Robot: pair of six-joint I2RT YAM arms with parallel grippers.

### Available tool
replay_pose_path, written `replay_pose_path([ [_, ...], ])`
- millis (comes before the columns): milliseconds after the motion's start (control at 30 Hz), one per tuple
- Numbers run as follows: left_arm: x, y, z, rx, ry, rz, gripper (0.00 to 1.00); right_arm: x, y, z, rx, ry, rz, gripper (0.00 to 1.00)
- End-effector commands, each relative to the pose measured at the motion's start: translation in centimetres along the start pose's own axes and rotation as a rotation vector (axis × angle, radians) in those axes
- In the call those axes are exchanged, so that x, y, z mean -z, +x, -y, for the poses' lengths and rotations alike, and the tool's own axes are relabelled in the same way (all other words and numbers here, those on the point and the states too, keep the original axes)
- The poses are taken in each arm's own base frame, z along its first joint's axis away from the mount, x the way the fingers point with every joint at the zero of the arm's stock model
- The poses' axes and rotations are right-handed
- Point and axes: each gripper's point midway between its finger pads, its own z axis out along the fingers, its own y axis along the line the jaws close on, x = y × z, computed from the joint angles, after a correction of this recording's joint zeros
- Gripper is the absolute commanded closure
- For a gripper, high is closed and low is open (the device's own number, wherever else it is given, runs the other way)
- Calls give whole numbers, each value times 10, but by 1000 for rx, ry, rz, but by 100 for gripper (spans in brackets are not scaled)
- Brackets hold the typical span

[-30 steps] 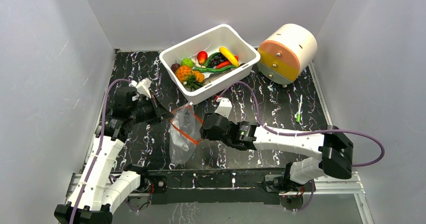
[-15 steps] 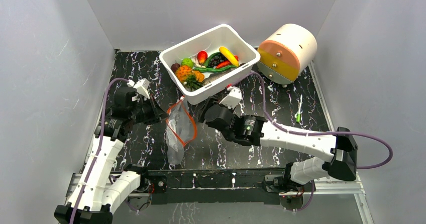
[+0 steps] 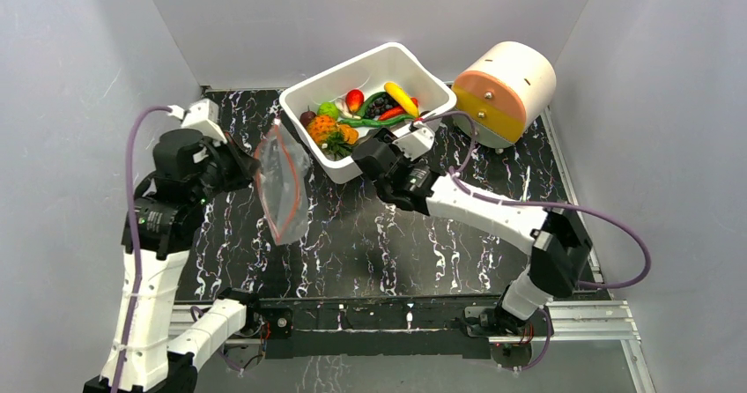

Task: Place the food in the zip-top bag and seal the zipper
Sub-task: Move the bin to the center of the board.

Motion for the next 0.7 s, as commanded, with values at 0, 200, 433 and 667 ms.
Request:
replay_pose_path([
  [0,25,-36,-39,-169,-240,121,100,-19,-2,-18,-84,-3,4,35],
  [200,10,-15,-54,-230,-287,42,100,-43,18,-32,-13,-40,-46,40],
  [433,-19,38,-52,-183,-188,-90,100,-73,47,-12,108,24,-98,41],
  [667,-11,40,-59,-179,-221,-91,100,-74,63,3,319,29,-173,63],
])
